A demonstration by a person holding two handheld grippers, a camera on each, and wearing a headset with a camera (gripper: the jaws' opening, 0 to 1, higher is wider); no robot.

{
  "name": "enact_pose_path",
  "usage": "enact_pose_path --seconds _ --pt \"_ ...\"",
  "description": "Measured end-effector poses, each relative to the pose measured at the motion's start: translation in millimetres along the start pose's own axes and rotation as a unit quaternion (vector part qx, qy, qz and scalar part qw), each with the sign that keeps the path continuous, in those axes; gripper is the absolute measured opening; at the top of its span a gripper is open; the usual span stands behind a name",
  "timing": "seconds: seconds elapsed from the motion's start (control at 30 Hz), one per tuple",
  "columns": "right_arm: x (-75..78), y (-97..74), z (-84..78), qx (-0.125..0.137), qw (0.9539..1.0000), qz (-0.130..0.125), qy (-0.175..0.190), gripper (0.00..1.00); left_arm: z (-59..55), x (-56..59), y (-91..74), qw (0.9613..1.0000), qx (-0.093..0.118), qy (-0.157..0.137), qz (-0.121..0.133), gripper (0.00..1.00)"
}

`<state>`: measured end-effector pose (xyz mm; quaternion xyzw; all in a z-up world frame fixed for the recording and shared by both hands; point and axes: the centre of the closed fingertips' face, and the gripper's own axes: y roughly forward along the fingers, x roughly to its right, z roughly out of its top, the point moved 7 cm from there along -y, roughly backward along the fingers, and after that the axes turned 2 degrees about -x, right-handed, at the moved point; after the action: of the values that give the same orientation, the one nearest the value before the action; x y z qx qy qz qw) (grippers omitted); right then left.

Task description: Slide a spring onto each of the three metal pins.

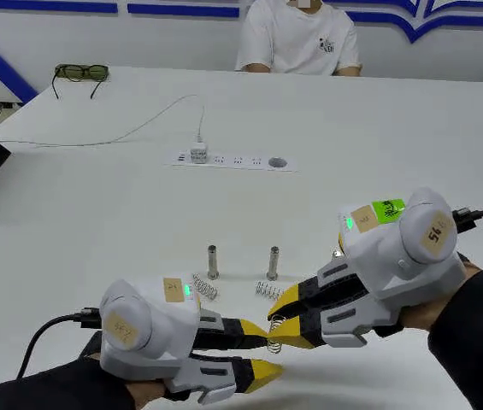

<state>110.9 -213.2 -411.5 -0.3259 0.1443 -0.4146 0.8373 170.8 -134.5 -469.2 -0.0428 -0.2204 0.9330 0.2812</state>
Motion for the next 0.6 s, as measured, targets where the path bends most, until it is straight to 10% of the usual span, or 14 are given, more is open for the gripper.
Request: enact_pose_path --seconds 0.6 --pt "27.2 -43.0 -18.9 0.002 0.9965 -0.074 0.038 0.11 -18.7 -27.3 -32.7 0.995 0.021 -0.061 0.077 0.42"
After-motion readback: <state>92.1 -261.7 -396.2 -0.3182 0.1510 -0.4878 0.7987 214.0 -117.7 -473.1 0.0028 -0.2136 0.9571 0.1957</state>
